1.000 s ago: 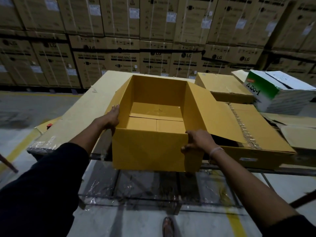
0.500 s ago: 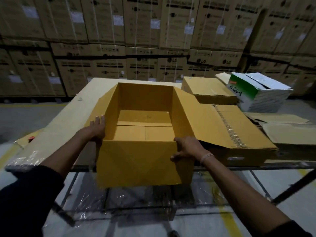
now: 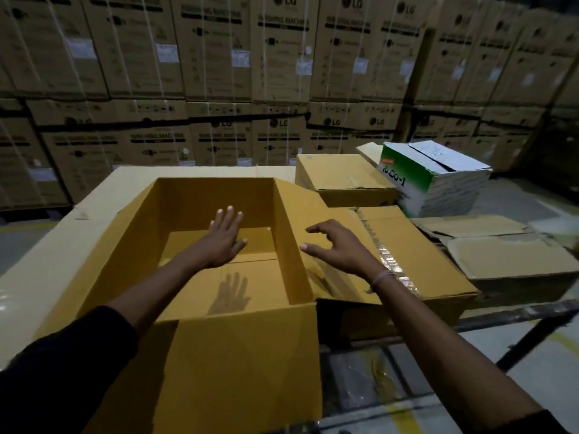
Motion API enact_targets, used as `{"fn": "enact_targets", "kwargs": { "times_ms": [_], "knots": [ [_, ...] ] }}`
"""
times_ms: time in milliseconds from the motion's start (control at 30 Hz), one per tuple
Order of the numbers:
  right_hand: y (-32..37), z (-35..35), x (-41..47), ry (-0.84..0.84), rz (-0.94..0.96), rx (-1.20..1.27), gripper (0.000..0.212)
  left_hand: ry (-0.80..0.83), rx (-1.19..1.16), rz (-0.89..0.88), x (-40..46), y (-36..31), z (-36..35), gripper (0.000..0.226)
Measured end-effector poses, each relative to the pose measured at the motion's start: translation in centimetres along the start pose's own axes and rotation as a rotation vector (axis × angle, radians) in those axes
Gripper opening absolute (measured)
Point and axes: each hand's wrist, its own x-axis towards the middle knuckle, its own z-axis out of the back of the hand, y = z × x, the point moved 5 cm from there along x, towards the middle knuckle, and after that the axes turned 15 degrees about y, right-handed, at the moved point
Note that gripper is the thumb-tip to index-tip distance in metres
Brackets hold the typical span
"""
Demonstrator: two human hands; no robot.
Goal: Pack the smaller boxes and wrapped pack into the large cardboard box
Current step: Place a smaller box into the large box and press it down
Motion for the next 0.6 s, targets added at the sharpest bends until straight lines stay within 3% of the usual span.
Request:
{"fn": "enact_targets", "kwargs": {
  "times_ms": [233, 467, 600],
  "knots": [
    [-14.9, 9.3, 7.1, -0.088, -0.194, 0.050, 0.074, -0.034, -0.107, -0.162, 15.4, -11.5, 2.4, 0.074],
    [-30.3, 16.7, 15.8, -0.095, -0.357, 0.116, 0.093, 0.024, -0.268, -0.082, 31.4, -17.2, 2.5, 0.076],
    [-38.4, 19.3, 21.0, -0.064, -0.413, 0.125, 0.092, 0.009, -0.332, -0.014, 39.0, -17.5, 2.1, 0.075]
  ]
}}
